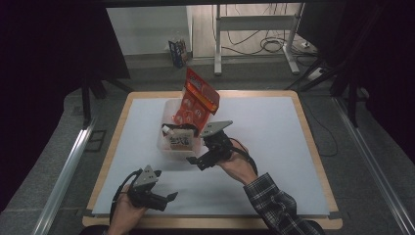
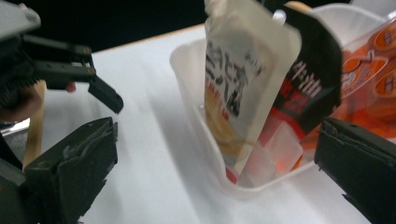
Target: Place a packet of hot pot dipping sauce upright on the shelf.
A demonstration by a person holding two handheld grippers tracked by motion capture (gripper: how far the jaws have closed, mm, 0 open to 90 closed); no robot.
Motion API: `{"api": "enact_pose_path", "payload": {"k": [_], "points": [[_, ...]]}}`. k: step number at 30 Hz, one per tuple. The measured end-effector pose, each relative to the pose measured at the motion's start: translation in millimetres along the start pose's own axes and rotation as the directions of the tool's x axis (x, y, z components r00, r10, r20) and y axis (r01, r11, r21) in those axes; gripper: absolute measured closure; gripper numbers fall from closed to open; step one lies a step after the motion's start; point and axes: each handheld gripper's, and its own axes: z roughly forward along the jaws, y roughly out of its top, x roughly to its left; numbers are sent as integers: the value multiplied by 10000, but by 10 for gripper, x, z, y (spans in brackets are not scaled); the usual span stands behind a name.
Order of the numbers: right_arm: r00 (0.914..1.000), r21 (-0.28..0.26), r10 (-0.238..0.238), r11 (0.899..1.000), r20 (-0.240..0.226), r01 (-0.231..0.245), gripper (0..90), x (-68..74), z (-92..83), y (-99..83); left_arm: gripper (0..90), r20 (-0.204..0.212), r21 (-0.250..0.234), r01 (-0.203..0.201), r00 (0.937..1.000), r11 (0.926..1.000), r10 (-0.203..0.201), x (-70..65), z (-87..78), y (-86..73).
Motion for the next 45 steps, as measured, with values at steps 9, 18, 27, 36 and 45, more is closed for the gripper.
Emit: {"api": "enact_pose_path", "payload": {"k": [9,18,27,36,45], "points": [[9997,360,-87,9993,-209,94,0,38,9,-60,37,-88,-18,-397,9992,9992,397,-23,33,-18],[9999,343,-166,9993,28,165,0,16,-53,-129,35,-191,-508,-633,9979,9967,624,-52,31,-25],[9995,283,56,9996,316,-65,0,-38,-147,-182,32,-30,-988,-3,10000,9951,1,14,-9,-31],[9983,303,106,9995,569,-123,0,-49,-198,-247,26,-184,-1543,388,9989,9873,-422,78,-76,-38],[9979,343,84,9994,648,-106,0,-22,-208,-281,29,-89,-1719,459,9988,9841,-481,125,-96,-49]]}}
